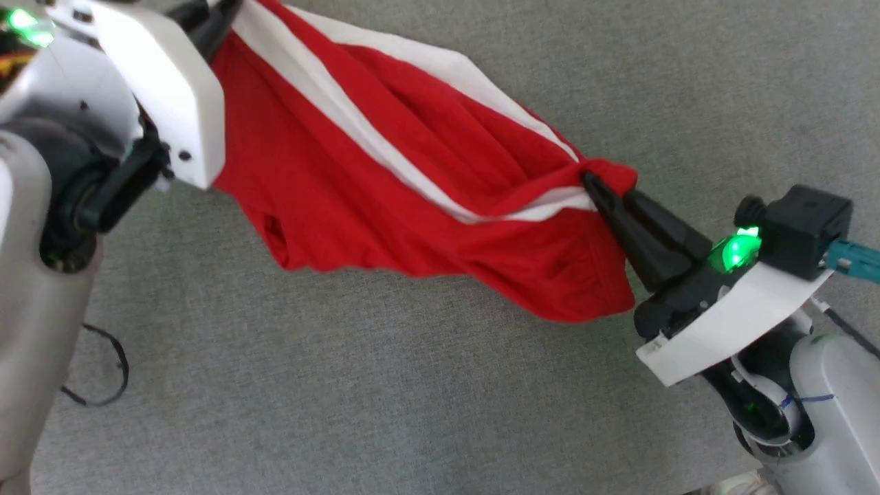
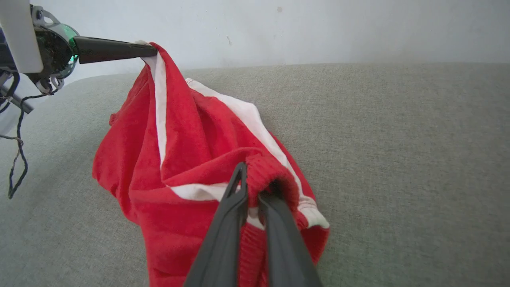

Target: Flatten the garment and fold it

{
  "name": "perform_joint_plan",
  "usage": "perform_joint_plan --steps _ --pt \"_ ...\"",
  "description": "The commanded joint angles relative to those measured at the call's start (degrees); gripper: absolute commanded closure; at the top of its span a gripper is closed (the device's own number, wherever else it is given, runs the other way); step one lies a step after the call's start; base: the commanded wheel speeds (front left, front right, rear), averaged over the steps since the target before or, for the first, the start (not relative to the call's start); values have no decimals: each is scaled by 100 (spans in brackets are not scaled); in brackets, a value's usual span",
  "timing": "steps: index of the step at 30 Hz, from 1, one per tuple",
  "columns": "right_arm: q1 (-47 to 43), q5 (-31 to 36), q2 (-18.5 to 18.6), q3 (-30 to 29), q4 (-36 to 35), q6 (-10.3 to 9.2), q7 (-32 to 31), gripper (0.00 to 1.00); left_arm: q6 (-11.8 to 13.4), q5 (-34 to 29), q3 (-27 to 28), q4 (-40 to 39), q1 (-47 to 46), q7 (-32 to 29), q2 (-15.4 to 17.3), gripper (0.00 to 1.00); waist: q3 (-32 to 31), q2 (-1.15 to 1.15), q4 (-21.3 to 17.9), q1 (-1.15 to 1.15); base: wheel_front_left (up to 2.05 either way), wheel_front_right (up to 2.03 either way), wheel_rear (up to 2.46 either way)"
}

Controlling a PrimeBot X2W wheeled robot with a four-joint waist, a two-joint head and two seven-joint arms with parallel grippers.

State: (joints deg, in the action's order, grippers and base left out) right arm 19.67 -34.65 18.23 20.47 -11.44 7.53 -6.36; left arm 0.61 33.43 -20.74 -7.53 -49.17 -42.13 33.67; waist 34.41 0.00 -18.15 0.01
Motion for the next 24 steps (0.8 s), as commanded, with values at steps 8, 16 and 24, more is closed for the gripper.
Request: perform_joint_plan --steps 8,16,24 --pt "223 114 -110 -129 -178 -4 45 100 -82 -239 -27 312 -534 213 -28 100 360 0 -94 -1 0 0 0" --pt "220 322 -249 -492 -178 -4 6 100 -104 -313 -75 679 -716 378 -90 100 485 0 -160 -1 0 0 0" --pt "98 381 -430 -620 -7 -4 -214 89 -60 -348 -152 1002 -713 364 -108 100 588 0 -181 -1 0 0 0"
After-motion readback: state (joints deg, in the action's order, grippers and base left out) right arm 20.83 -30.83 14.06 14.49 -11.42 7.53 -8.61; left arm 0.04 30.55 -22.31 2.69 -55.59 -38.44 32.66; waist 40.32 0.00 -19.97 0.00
